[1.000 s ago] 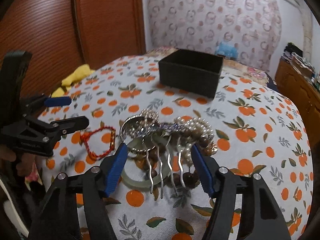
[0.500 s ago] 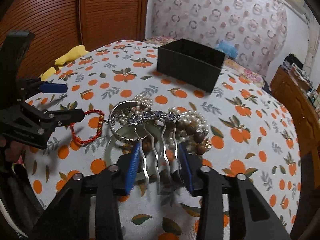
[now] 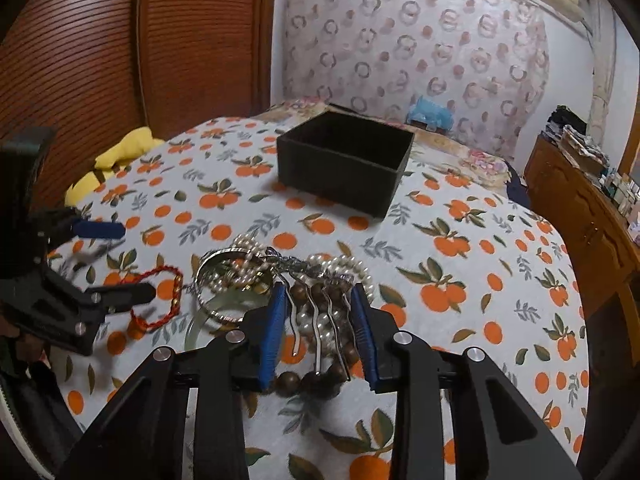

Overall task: Organize jewelry
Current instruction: 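Grasp the silver hairpins with the right tool while the left tool grasps the red string bracelet, then carry hairpins and red bracelet into the black box while both tools open to release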

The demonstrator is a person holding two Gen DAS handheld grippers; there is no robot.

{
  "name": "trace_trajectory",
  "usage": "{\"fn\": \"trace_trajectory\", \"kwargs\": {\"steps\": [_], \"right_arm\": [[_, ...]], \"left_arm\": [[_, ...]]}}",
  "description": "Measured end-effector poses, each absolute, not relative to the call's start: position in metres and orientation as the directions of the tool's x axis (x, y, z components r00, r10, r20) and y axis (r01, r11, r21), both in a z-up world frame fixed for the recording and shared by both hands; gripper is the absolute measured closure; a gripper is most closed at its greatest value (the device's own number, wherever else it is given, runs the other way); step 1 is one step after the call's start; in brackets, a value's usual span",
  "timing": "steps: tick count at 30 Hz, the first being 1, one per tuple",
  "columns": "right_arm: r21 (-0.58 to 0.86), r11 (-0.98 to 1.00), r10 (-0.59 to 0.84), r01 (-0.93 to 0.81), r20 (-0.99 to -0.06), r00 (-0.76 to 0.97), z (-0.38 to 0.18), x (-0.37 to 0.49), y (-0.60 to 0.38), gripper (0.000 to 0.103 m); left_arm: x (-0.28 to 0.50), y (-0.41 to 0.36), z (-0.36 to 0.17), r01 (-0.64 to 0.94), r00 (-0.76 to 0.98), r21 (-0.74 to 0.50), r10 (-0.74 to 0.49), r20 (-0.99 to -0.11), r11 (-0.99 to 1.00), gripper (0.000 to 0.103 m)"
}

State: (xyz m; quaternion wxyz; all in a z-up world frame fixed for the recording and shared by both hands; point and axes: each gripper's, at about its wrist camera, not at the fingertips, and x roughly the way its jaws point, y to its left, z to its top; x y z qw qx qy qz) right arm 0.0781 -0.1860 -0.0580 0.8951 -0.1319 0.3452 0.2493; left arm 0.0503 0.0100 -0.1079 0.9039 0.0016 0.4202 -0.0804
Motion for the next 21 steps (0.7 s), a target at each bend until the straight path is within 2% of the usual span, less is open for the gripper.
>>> {"fn": "trace_trajectory", "kwargs": {"steps": [3, 7, 9, 12, 14, 15, 16, 21], "right_arm": [[-0.055, 0.842, 0.361, -0.537, -0.682, 0.636, -0.057, 0.084, -0.187, 0.091], [-0.053, 0.843, 0.364, -0.535, -0.676, 0.641, -0.056, 0.088, -0.187, 0.097], [-0.05, 0.844, 0.366, -0.534, -0.673, 0.642, -0.054, 0.089, -0.188, 0.1], [-0.049, 0.844, 0.368, -0.534, -0.672, 0.643, -0.054, 0.089, -0.189, 0.1], [-0.049, 0.846, 0.365, -0.53, -0.672, 0.645, -0.053, 0.09, -0.19, 0.1], [-0.05, 0.847, 0.365, -0.53, -0.67, 0.646, -0.052, 0.091, -0.19, 0.1], [-0.05, 0.847, 0.366, -0.53, -0.669, 0.647, -0.052, 0.092, -0.191, 0.1], [-0.054, 0.848, 0.368, -0.528, -0.656, 0.659, -0.046, 0.094, -0.194, 0.101]], "left_arm": [[0.052, 0.009, -0.107, 0.162, 0.628, -0.077, -0.163, -0.761, 0.984, 0.016], [0.056, 0.007, -0.108, 0.189, 0.614, -0.086, -0.186, -0.767, 0.978, 0.041], [0.055, 0.005, -0.108, 0.202, 0.613, -0.085, -0.193, -0.766, 0.976, 0.049], [0.056, 0.004, -0.109, 0.218, 0.614, -0.092, -0.21, -0.761, 0.971, 0.07], [0.056, 0.002, -0.11, 0.226, 0.619, -0.066, -0.196, -0.761, 0.972, 0.092], [0.057, 0.001, -0.11, 0.234, 0.618, -0.06, -0.196, -0.761, 0.97, 0.098], [0.057, 0.001, -0.11, 0.242, 0.615, -0.061, -0.202, -0.762, 0.968, 0.101], [0.059, 0.003, -0.102, 0.258, 0.637, -0.073, -0.227, -0.737, 0.963, 0.102]]}}
